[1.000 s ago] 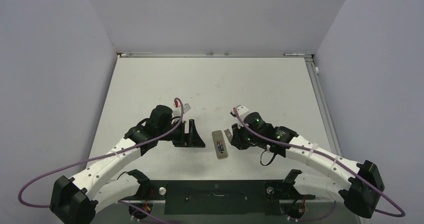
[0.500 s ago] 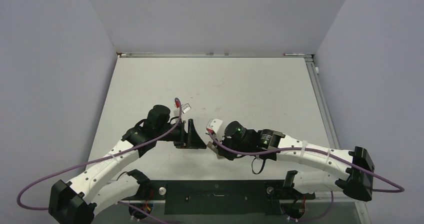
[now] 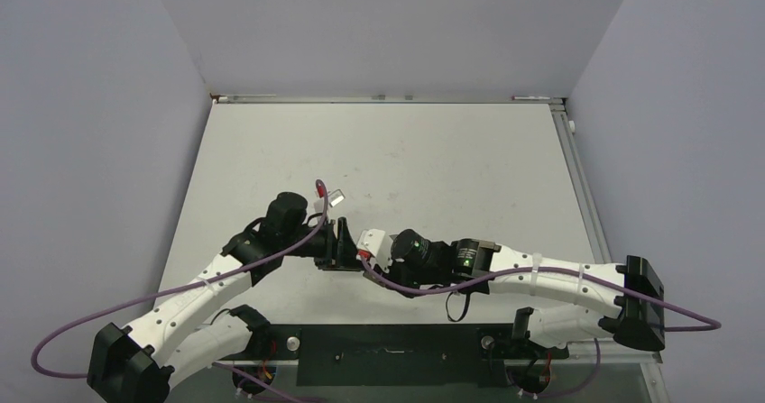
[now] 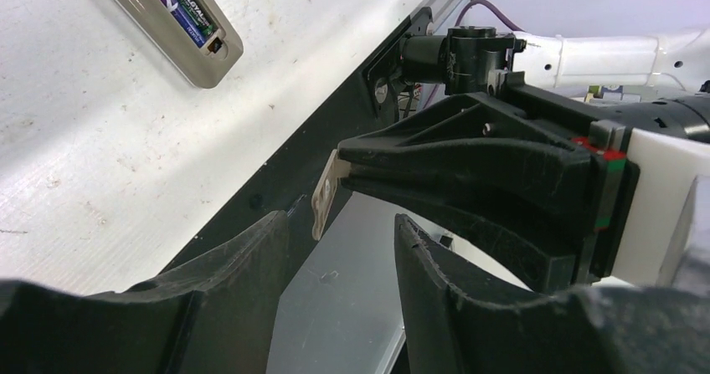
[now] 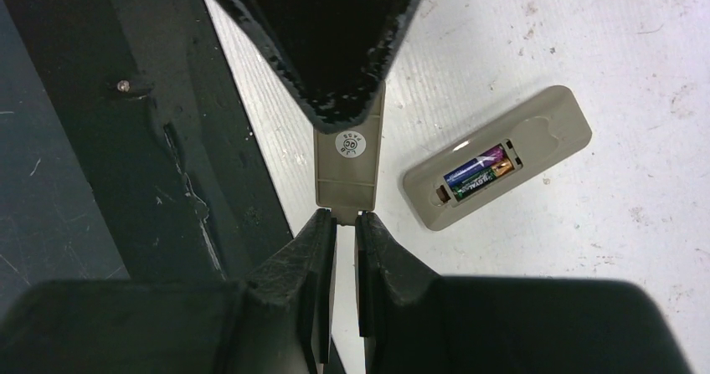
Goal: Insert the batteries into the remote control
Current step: Turn over the battery cover.
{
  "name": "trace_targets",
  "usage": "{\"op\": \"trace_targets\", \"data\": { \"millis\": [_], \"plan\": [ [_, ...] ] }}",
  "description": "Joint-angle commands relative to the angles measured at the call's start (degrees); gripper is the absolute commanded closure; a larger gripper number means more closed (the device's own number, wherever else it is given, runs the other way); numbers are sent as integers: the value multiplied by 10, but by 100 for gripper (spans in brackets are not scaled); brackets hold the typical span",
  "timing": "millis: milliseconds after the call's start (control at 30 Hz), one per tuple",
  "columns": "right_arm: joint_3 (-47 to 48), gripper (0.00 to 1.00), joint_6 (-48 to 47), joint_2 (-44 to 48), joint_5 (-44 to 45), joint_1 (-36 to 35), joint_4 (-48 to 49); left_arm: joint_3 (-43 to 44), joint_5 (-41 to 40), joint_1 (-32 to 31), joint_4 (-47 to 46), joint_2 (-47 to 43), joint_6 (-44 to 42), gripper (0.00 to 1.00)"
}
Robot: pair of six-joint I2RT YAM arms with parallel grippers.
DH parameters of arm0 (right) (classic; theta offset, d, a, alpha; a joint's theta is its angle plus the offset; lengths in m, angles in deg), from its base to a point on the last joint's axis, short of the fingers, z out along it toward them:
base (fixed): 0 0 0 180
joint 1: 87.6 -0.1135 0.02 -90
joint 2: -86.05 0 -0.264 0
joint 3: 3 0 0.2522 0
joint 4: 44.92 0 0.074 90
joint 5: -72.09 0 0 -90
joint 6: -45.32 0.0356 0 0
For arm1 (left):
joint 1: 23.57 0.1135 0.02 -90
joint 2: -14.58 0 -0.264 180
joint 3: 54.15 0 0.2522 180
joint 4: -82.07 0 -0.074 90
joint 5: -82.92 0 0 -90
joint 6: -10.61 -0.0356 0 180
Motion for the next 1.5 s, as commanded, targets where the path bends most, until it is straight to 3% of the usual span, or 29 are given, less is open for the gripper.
{"op": "trace_targets", "data": {
  "millis": [0, 500, 800, 900, 1133, 1467],
  "plan": [
    [30, 91, -11, -5, 16, -13, 20, -1, 14, 3, -35, -5, 8, 56],
    [45, 91, -9, -7, 37, -23, 23, -13, 15, 2, -40, -4, 11, 68],
    [45, 91, -11, -8, 39, -25, 24, -17, 16, 2, -49, -1, 15, 83],
    [42, 90, -8, -7, 39, -25, 25, -22, 23, 2, -63, -1, 23, 98],
    [31, 67, -5, 10, 64, -28, 34, -34, 28, 3, -83, -5, 40, 100],
    [30, 60, -13, 39, 112, -29, 32, -45, 16, 8, -98, -17, 74, 100]
  ]
}}
